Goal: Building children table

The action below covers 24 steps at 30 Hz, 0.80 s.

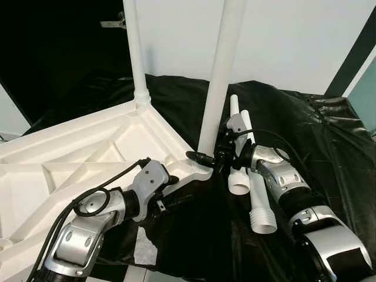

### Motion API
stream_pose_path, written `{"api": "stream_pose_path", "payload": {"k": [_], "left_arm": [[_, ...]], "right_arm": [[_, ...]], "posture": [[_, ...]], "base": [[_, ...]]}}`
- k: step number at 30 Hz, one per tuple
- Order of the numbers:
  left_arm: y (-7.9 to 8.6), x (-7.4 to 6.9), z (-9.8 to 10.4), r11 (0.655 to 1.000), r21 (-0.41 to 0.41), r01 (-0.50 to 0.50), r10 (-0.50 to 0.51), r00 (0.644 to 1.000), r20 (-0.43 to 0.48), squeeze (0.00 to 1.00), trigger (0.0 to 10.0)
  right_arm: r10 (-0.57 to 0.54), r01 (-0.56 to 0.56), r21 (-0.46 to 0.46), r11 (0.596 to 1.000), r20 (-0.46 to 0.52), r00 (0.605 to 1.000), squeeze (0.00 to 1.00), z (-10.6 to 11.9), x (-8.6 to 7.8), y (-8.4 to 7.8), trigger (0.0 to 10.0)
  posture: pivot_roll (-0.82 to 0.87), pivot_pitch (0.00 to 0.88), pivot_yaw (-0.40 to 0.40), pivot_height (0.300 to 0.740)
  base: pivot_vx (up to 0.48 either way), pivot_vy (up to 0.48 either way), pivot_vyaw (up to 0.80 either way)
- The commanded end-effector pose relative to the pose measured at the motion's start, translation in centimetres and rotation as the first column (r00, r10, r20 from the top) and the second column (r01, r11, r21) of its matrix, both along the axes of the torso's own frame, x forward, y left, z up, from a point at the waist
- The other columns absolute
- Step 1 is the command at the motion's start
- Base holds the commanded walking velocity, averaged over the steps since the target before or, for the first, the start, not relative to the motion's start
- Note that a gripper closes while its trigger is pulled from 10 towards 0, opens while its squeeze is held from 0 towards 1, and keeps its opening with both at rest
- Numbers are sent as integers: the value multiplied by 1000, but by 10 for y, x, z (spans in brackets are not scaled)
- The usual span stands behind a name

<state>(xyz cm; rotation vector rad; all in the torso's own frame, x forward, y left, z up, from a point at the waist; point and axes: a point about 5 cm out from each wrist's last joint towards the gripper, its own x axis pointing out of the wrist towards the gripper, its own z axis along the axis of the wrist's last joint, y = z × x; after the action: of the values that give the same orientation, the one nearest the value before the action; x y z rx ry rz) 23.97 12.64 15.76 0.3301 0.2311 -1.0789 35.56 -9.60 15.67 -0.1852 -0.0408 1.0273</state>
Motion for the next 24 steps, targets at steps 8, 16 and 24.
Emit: {"api": "stream_pose_path", "payload": {"k": [8, 16, 24], "left_arm": [[1, 2, 2, 999, 5, -50, 50, 999, 19, 0, 10000], [1, 2, 3, 999, 9, -45, 45, 999, 18, 0, 10000], [-1, 4, 2, 999, 8, -37, 37, 999, 21, 0, 10000]], "right_arm": [[33, -33, 38, 999, 6, 999, 0, -1, -3, 11, 0], [-19, 22, 68, 997, -45, 999, 0, -14, -4, 8, 4039], [-188, 191, 43, 981, -67, 980, 0, -23, -5, 4, 10000]], "posture": [[107, 0, -40, 740], [98, 0, -42, 740], [84, 0, -55, 740]], "base": [[0, 0, 0], [0, 0, 0], [0, 0, 0]]}}
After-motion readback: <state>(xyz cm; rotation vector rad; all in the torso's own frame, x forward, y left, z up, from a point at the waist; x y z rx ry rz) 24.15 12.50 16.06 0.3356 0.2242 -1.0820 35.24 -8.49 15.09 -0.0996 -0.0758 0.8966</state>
